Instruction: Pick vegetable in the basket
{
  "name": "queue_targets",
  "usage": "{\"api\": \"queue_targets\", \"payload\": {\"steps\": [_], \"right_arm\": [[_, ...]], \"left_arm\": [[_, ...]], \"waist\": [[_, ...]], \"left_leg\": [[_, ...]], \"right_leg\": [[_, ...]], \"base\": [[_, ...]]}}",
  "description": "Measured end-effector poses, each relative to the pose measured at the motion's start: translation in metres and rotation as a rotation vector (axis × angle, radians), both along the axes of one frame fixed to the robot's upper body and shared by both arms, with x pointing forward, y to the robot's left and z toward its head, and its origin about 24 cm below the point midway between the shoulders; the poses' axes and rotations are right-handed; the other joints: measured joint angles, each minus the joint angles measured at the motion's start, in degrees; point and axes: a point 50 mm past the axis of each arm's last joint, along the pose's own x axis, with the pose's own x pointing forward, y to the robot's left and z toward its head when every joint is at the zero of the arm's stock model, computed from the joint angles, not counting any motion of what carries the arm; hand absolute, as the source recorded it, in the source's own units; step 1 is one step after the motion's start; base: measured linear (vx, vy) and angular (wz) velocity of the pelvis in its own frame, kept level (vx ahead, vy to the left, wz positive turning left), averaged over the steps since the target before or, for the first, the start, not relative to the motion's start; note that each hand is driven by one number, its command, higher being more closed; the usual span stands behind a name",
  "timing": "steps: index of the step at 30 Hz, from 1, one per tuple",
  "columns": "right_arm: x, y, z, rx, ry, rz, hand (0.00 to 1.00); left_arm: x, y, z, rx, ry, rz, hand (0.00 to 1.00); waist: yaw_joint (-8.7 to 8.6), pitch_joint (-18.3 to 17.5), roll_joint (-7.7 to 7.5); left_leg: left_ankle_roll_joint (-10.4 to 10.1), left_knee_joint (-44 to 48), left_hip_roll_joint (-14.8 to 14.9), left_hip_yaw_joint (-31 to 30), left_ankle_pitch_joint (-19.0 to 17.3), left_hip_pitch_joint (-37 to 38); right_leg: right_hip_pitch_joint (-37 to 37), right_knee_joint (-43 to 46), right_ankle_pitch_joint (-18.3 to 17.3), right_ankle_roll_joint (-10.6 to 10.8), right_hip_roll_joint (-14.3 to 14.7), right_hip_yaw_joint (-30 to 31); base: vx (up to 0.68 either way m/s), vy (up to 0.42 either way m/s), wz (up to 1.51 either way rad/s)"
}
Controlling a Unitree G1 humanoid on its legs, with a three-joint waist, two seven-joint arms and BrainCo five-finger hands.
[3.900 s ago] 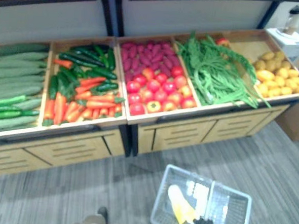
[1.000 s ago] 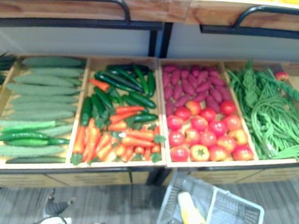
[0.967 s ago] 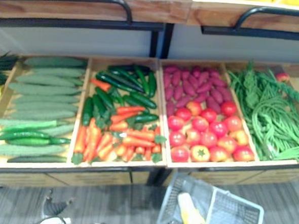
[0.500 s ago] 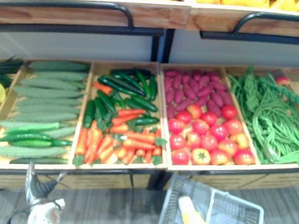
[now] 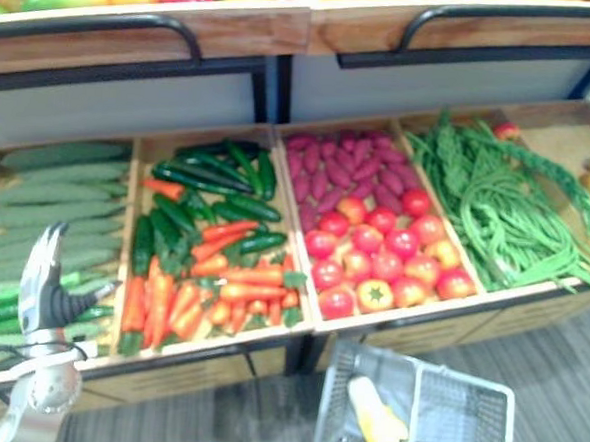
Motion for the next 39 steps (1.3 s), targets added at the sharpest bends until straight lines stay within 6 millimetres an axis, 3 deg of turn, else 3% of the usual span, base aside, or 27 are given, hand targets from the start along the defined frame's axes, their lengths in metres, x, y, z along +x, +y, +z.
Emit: {"api": "queue_targets", "payload": {"steps": [8,15,22,28,32,39], "right_arm": [[-0.001,-0.013,0.004,-0.016,-0.009,-0.011,1.00],[-0.001,-0.016,0.005,-0.013,-0.017,-0.008,1.00],[-0.002,-0.017,0.006,-0.016,-0.020,-0.006,1.00],[0.000,-0.018,0.007,-0.020,-0.027,-0.003,1.00],[0.002,-0.018,0.008,-0.021,-0.033,-0.003,1.00],[0.006,-0.020,0.009,-0.029,-0.049,-0.008,1.00]], "left_arm": [[0.022,-0.006,-0.022,0.228,0.312,-0.290,0.00],[0.034,-0.027,-0.034,0.283,0.421,-0.481,0.00],[0.044,-0.053,-0.041,0.278,0.465,-0.612,0.00],[0.052,-0.056,-0.048,0.304,0.518,-0.636,0.00],[0.054,-0.054,-0.056,0.302,0.556,-0.623,0.00],[0.067,-0.050,-0.059,0.300,0.584,-0.568,0.00]], "waist": [[-0.38,-0.21,0.94],[-1.70,-0.28,1.41],[-1.86,-0.13,1.65],[-1.99,0.03,1.92],[-3.27,0.20,2.08],[-3.32,1.61,2.30]], "left_leg": [[0.42,1.73,-0.64,4.01,-2.08,0.54],[0.37,1.71,-0.59,4.85,-2.11,0.79],[0.16,1.56,-0.57,5.91,-2.27,1.48],[-0.03,1.47,-0.27,6.87,-2.38,1.40],[-0.20,1.47,-0.13,7.23,-2.48,1.48],[-0.28,1.45,-0.10,7.94,-2.53,1.43]], "right_leg": [[-1.73,-0.14,1.31,0.57,-0.52,4.06],[-2.10,-0.18,1.62,0.61,-0.30,5.18],[-2.18,-0.22,1.78,0.66,-0.13,6.15],[-2.95,-0.24,1.90,0.87,0.32,6.95],[-3.05,-0.25,1.91,0.88,0.56,7.21],[-3.71,-0.25,2.02,1.04,0.76,8.11]], "base": [[-0.04,-0.012,-0.27],[-0.03,-0.046,-0.07],[-0.04,-0.048,-0.08],[-0.03,-0.053,-0.08],[-0.02,-0.054,-0.06],[-0.04,-0.050,-0.06]]}}
